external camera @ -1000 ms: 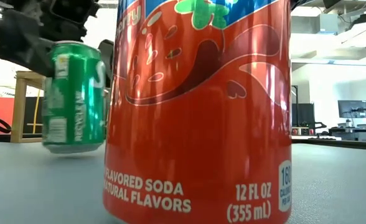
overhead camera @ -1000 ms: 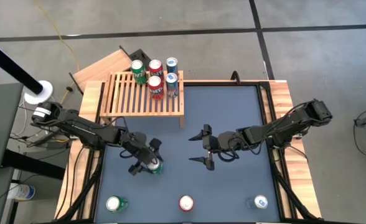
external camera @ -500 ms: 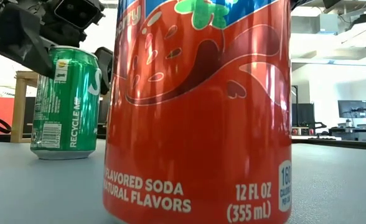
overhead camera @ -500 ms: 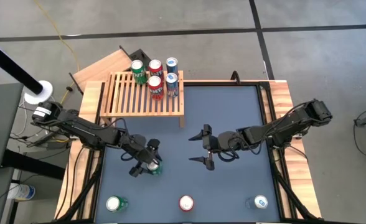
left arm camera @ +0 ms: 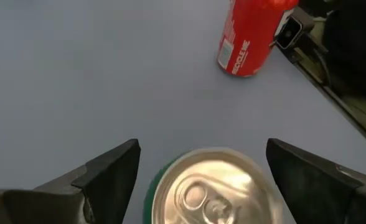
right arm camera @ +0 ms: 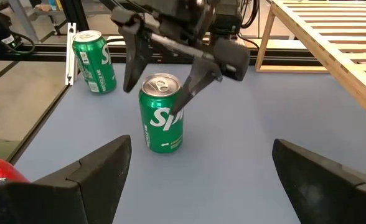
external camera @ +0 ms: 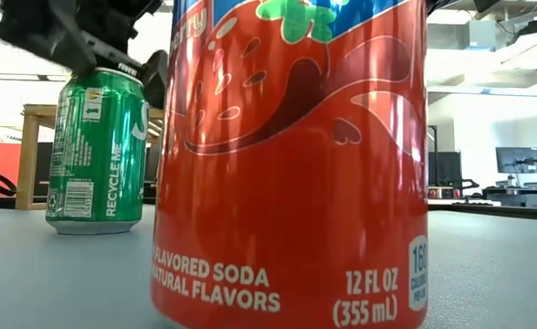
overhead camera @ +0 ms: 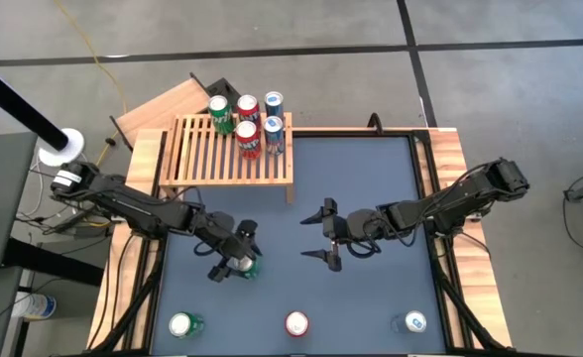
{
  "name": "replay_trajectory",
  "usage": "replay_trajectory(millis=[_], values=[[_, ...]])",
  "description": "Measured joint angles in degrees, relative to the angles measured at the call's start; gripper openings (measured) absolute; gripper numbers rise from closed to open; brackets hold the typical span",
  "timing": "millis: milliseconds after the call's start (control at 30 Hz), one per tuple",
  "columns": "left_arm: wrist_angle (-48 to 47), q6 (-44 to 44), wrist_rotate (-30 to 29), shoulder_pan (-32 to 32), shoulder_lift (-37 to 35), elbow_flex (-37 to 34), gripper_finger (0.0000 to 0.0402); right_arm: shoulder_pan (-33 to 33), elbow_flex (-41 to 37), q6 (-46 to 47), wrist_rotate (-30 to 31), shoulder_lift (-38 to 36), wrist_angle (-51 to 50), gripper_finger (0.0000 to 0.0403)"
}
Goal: Place canned beverage on shelf
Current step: Put the top green soda can on the shelf aligned with the other green soda can
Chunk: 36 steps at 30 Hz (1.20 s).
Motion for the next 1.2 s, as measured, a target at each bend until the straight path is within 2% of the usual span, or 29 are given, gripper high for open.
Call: replay_trajectory(millis=[167, 233, 300, 433, 533, 667, 800, 900, 1200], values=[[-10.9, -0.6, 0.0, 0.0, 0.0, 7.6, 0.0335, 0.0, 0.0, 0.0, 0.0, 0.0, -0.1, 0.038], [-14.3, -4.1, -0.2, 0.0, 0.0, 10.8, 0.0335, 0.0, 0.0, 0.0, 0.0, 0.0, -0.2, 0.038], [-17.9, -10.6, -1.4, 0.0, 0.0, 13.9, 0.0335, 0.0, 0.0, 0.0, 0.0, 0.0, -0.2, 0.038], [-25.5, -30.0, -8.2, 0.0, 0.0, 20.1, 0.0334, 0.0, 0.0, -0.3, 0.0, 0.0, -0.2, 0.038], [-34.3, -41.0, -12.3, 0.0, 0.0, 24.4, 0.0332, 0.0, 0.0, -1.4, 0.0, 0.0, -0.2, 0.038], [-42.9, -55.7, -17.6, 0.0, 0.0, 27.6, 0.0332, 0.1, 0.0, -1.5, 0.0, 0.0, -0.2, 0.038], [-45.7, -65.8, -17.3, 0.0, 0.5, 27.7, 0.0331, 0.5, 0.0, -1.7, 0.0, 0.0, -1.0, 0.038], [-46.2, -70.6, -15.0, 0.0, 2.2, 27.7, 0.0331, 0.9, 0.0, -2.5, -0.2, 0.0, -1.2, 0.038], [-45.6, -73.0, -8.3, -0.7, 9.8, 27.7, 0.0331, 1.7, 0.0, -3.2, -0.7, 0.0, -2.4, 0.038]])
